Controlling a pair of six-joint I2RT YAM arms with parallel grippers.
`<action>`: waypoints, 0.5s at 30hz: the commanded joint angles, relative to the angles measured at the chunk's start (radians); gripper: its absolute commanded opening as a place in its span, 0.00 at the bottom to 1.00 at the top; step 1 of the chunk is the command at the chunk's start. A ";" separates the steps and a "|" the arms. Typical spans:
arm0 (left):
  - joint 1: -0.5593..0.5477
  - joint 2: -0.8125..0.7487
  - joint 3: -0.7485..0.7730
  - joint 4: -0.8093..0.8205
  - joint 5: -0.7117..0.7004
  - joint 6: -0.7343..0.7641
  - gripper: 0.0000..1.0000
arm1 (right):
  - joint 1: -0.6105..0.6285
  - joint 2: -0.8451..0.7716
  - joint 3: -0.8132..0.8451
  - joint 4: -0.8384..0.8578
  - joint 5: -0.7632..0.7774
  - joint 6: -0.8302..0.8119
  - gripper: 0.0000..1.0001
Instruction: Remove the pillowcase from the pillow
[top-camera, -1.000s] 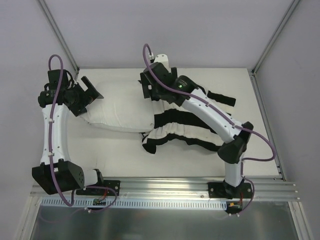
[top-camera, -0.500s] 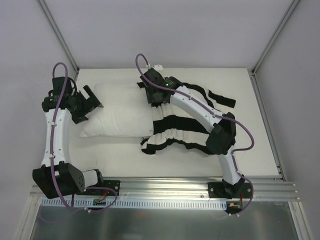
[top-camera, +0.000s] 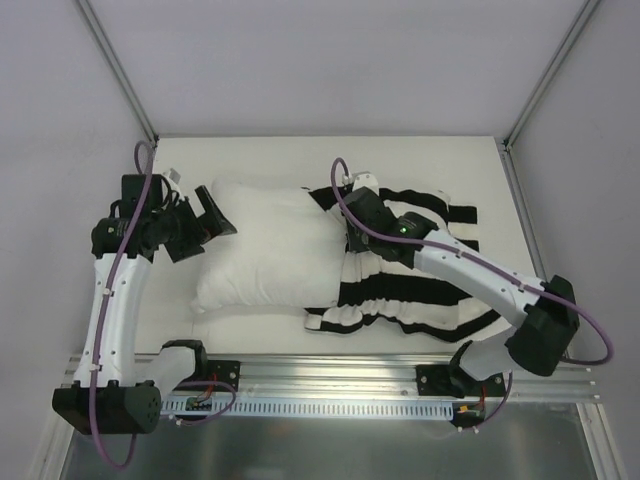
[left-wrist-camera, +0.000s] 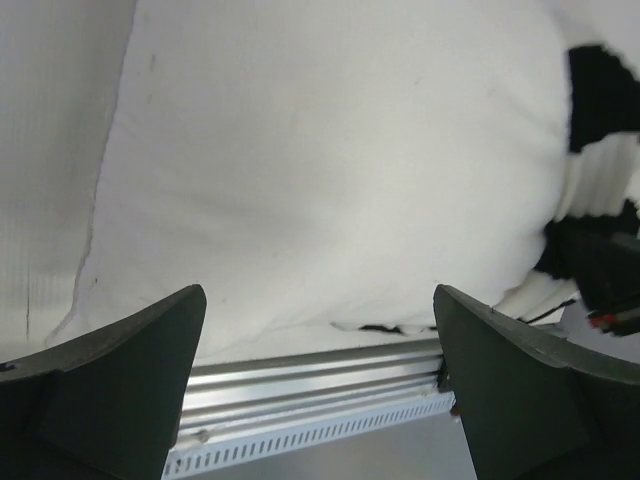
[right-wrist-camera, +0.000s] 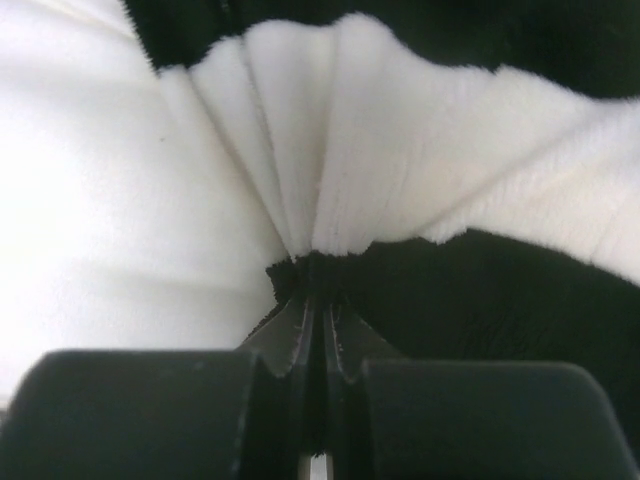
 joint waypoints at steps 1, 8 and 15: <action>0.000 0.039 0.152 0.009 0.001 -0.028 0.99 | 0.038 -0.132 -0.102 -0.009 -0.105 -0.052 0.01; 0.007 0.265 0.262 0.046 -0.117 -0.058 0.99 | 0.094 -0.180 -0.119 -0.021 -0.127 -0.066 0.01; 0.009 0.550 0.445 0.079 -0.088 -0.054 0.99 | 0.116 -0.142 -0.105 -0.055 -0.123 -0.078 0.01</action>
